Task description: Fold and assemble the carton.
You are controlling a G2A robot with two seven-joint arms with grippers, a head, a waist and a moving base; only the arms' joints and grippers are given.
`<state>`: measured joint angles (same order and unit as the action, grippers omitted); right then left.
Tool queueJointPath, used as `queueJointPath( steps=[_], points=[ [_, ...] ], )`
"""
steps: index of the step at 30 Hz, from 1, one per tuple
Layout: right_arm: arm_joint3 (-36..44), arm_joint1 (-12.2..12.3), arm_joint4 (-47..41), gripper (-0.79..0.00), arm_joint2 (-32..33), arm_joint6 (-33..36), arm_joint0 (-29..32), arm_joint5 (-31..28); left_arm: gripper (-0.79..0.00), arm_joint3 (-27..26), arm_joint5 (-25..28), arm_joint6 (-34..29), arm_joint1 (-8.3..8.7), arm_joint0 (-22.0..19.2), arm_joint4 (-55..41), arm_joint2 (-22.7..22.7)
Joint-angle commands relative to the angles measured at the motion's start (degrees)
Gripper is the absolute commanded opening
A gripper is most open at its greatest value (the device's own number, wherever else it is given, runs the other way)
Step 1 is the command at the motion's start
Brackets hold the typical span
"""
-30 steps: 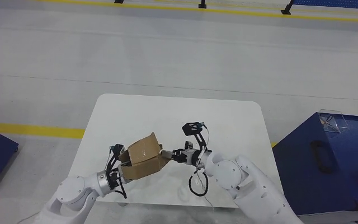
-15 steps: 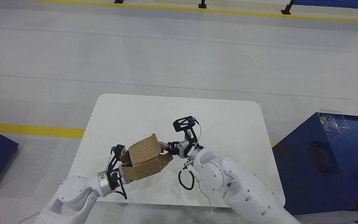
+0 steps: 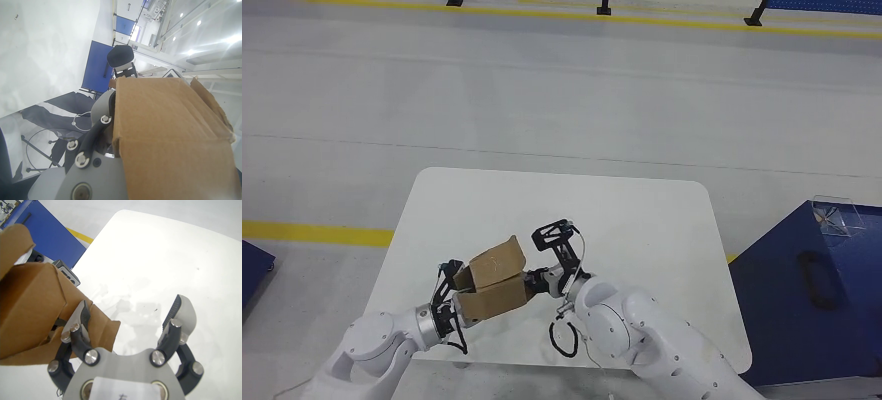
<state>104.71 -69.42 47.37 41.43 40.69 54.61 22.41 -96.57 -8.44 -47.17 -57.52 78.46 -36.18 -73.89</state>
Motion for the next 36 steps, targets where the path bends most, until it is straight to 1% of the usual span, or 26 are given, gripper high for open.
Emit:
queueJointPath(
  steps=[1, 8, 14, 20, 23, 25, 31, 33, 36],
  points=[
    [-0.2, -0.3, 0.3, 0.0, -0.3, 0.2, -0.1, 0.3, -0.785, 0.1, -0.2, 0.0, -0.03, -0.1, 0.2, 0.1],
    [-0.3, -1.1, -0.1, 0.0, 0.2, 0.2, 0.4, 1.4, -0.785, 0.3, -0.7, -0.2, -0.11, -0.3, 0.2, 0.2],
    [-0.2, -1.6, 2.0, 0.0, -0.1, 0.2, 1.3, 1.6, -0.785, 0.6, -0.8, -0.5, -0.18, -0.4, 0.5, 0.4],
    [0.0, -2.0, -1.5, 0.0, 2.9, 0.5, 1.6, 0.9, -0.785, 0.7, -1.0, -0.6, -0.22, -0.4, 0.3, 0.3],
    [0.1, -1.8, -4.7, 0.0, 6.2, 1.5, 1.9, 0.2, -0.785, 0.7, -1.2, -1.2, -0.23, -0.5, -0.5, 0.0],
    [-0.2, -1.6, -8.4, 0.0, 9.1, 2.3, 2.5, -1.2, -0.785, 0.9, -1.4, -2.3, -0.27, -0.5, -2.2, -0.3],
    [-5.6, -0.8, -20.0, 0.0, 17.5, 5.2, 5.0, -6.5, -0.785, 1.5, -1.3, -3.9, -0.27, -0.6, -4.4, -1.2],
    [-8.3, -0.6, -22.4, 0.0, 18.6, 7.0, 5.4, -7.4, -0.785, 1.7, -1.4, -4.5, -0.26, -0.7, -4.9, -1.4],
    [-11.2, -0.8, -24.4, 0.0, 17.2, 10.4, 5.5, -8.7, -0.785, 2.2, -1.6, -5.1, -0.22, -1.0, -5.2, -1.8]
  ],
)
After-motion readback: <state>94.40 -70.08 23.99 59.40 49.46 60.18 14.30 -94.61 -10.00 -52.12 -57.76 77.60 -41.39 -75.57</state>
